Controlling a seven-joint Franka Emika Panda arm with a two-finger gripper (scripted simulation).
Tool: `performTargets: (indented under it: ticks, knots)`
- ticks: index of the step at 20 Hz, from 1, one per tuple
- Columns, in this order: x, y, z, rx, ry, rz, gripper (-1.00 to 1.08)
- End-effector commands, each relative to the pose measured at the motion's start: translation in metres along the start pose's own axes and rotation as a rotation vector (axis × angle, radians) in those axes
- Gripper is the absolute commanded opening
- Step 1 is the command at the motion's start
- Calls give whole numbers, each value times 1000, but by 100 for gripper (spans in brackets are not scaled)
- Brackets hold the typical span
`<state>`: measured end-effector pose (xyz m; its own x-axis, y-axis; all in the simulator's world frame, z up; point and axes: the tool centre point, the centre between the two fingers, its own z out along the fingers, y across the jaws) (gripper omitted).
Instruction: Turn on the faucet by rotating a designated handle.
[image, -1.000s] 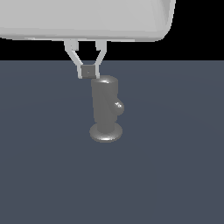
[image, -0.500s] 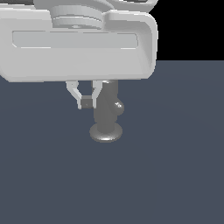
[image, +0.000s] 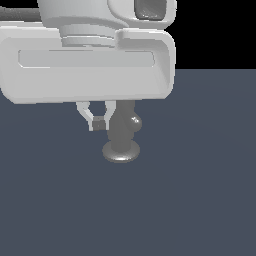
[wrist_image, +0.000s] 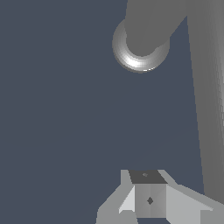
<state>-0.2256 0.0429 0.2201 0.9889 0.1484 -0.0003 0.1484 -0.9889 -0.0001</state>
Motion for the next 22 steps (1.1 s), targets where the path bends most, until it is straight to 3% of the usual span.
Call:
performTargets:
  ticks: [1,22]
  knots:
    - [0,0,0,0,0,0,-100]
    - [16,93,0,0,0,0,-100]
